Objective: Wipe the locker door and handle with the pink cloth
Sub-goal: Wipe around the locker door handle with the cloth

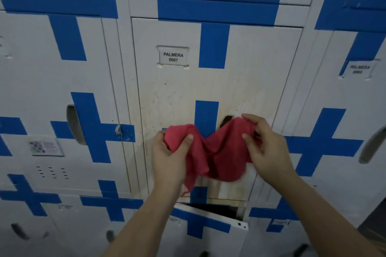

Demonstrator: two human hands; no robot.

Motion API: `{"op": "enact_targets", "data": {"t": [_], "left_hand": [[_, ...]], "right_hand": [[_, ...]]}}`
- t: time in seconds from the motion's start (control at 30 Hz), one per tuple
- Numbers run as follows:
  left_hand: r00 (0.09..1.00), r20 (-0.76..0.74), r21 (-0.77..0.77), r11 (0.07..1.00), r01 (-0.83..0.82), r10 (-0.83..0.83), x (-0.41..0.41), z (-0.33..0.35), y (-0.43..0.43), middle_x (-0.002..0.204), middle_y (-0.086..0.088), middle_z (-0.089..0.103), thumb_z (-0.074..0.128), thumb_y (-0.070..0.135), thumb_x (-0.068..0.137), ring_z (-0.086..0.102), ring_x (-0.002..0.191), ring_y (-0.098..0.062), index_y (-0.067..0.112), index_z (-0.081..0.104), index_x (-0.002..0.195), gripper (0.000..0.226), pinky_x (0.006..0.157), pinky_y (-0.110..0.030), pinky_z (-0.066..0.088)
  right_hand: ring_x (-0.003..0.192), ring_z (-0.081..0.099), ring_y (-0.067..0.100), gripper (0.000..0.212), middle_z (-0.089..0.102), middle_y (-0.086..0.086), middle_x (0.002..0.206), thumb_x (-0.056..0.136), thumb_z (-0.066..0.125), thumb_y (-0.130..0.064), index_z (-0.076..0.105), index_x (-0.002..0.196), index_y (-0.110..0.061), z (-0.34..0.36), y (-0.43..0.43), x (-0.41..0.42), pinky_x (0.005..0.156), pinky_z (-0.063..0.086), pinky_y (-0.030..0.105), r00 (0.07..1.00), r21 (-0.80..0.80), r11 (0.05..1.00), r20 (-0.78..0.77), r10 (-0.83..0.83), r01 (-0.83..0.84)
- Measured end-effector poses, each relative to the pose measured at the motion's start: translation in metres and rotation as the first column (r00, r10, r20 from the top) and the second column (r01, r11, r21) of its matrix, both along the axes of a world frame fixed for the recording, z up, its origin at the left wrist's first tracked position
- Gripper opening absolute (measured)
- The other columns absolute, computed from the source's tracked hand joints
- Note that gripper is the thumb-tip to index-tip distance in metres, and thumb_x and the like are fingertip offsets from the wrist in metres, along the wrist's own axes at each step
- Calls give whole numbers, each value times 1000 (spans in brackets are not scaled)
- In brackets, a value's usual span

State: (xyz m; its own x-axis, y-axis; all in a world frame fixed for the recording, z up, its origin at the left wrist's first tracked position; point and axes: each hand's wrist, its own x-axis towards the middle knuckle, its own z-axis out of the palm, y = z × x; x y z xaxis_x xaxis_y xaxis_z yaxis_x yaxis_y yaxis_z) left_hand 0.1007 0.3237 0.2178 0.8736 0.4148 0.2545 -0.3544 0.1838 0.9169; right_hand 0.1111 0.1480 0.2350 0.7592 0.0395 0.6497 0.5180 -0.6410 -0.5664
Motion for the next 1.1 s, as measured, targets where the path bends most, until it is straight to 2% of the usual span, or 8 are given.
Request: {"op": "enact_targets", "data": {"t": [0.17,0.27,0.4,0.47,0.67,0.77,0.87,1.1], "left_hand": [[969,235,272,962,9,-76,22,-5,-21,83,16,67,64,13,87,63,81,2,36,54,95,27,73,-16,52],[931,345,585,803,-113,-120,42,-20,-19,104,17,63,56,24,86,54,97,12,39,53,108,26,85,-5,42],[844,489,790,523,-321,-220,72,-44,-15,125,-6,57,37,30,98,48,117,-17,18,46,126,32,109,-21,28],[808,543,784,481,-392,-227,80,-51,-15,129,-5,49,29,31,101,44,118,-20,15,44,129,35,111,-23,25],[801,553,772,503,-390,-228,87,-48,-13,127,2,42,38,30,97,41,116,-17,22,43,129,33,105,-21,29],[805,565,729,569,-381,-184,87,-42,-13,122,4,44,49,21,85,42,110,-13,22,46,123,37,104,-13,27],[807,573,678,637,-369,-143,87,-38,-14,114,3,47,54,21,81,44,105,-10,20,50,115,35,101,-6,27],[839,529,592,763,-261,-123,77,-18,-19,101,18,51,51,40,82,49,94,8,21,50,111,35,83,-5,36]], "right_hand": [[92,51,15,46,56,6,110,90,41,-21,37,135,-11,-18,16,20,82,39,21,995,-68,997,98,-29,36],[91,54,23,49,56,19,111,88,46,-12,36,136,-7,-37,15,30,83,37,20,987,-141,983,124,-103,120],[84,63,37,46,60,28,103,85,50,-7,41,130,-2,-35,21,40,73,42,30,947,-168,960,269,-175,224],[78,65,35,40,63,27,98,85,46,-10,42,124,-1,-32,22,46,70,45,27,916,-215,941,362,-173,263],[105,43,9,44,52,21,121,89,34,-33,26,132,-29,-61,12,44,92,35,29,983,-63,992,158,-97,108],[106,33,-8,43,52,10,117,89,39,-27,31,130,-20,-49,13,57,95,27,2,965,-36,992,240,-106,118],[103,32,-9,39,48,1,109,87,43,-22,35,124,-16,-43,15,62,93,19,-5,960,-8,993,255,-115,121],[91,53,11,44,54,-1,108,83,50,-38,30,121,-27,-32,14,54,83,36,4,966,66,991,224,-126,114]]}}
